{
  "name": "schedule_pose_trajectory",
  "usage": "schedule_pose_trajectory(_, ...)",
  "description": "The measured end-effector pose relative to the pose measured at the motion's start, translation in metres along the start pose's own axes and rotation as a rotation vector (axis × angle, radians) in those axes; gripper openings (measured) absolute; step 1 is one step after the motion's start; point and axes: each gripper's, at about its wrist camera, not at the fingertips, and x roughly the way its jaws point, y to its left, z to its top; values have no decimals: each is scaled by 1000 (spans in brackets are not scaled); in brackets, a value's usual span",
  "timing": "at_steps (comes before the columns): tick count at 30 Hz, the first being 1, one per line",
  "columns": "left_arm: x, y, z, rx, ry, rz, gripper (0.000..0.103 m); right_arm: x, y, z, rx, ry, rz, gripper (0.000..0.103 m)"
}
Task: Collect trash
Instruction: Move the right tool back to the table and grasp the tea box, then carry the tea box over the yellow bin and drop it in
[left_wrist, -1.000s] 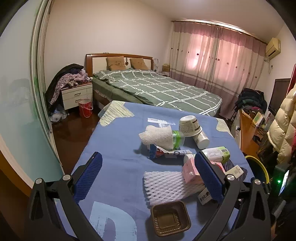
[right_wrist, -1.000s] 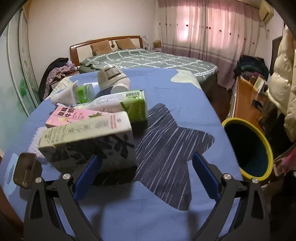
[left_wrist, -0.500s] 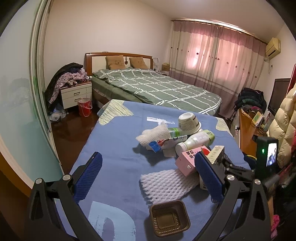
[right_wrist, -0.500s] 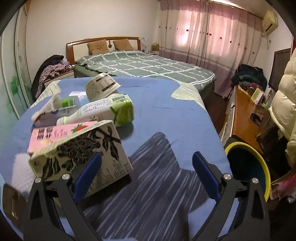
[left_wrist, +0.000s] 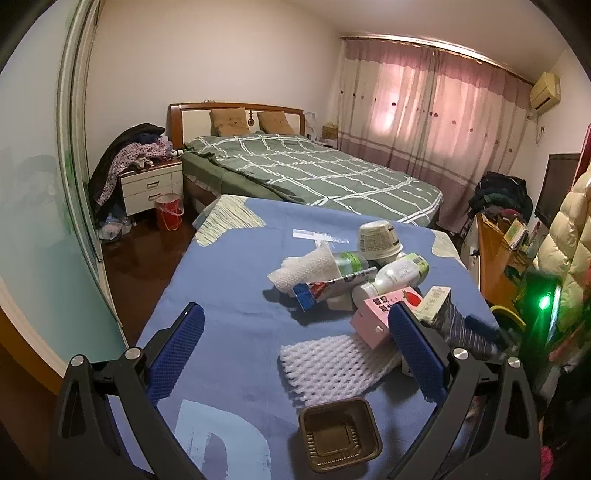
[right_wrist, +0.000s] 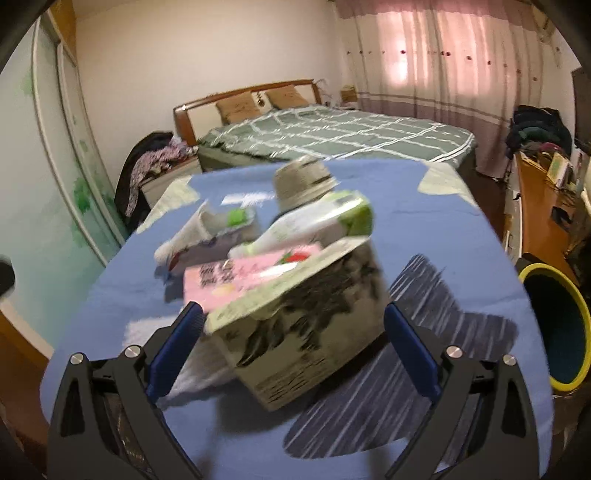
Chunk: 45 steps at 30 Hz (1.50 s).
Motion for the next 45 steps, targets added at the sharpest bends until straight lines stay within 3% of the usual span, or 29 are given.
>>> schedule_pose_trajectory(9, 9, 8, -2, -14, 14, -3, 98, 12, -21, -21, -27, 92, -64, 94)
schedule_pose_trajectory(14, 13, 4, -4, -10, 22, -7, 98, -1, -61, -20, -28, 87, -184, 94)
schedule_pose_trajectory(17, 14, 1, -6, -5, 28, -12, 98, -10, -87, -15, 33, 89, -178, 94)
schedule_pose_trajectory(20, 15, -2, -7, 1, 29, -14, 98, -23, -101, -11, 131, 56, -98, 95)
schedule_pose_trajectory(27, 18, -10, -11, 17, 41, -29, 98, -1, -67, 1, 147, 25, -96, 95)
schedule_pose_trajectory(31, 19, -10, -12, 11, 44, -33, 98, 22, -54, 9, 105, 34, -181, 94)
schedule_pose_trajectory(33, 19, -8, -12, 10, 44, -32, 98, 28, -57, 10, 100, 36, -215, 74)
schedule_pose_trajectory(36, 23, -5, -14, -1, 51, -37, 98, 35, -73, 7, 136, 70, -199, 49)
schedule_pose_trajectory(38, 27, -5, -15, -4, 60, -38, 98, 33, -84, 4, 157, 69, -202, 37)
schedule_pose_trajectory(42, 30, -5, -16, 2, 68, -39, 98, 21, -95, -1, 174, 34, -187, 29)
schedule_pose_trajectory(45, 30, -7, -16, 11, 66, -40, 98, 11, -101, -3, 183, 9, -189, 28)
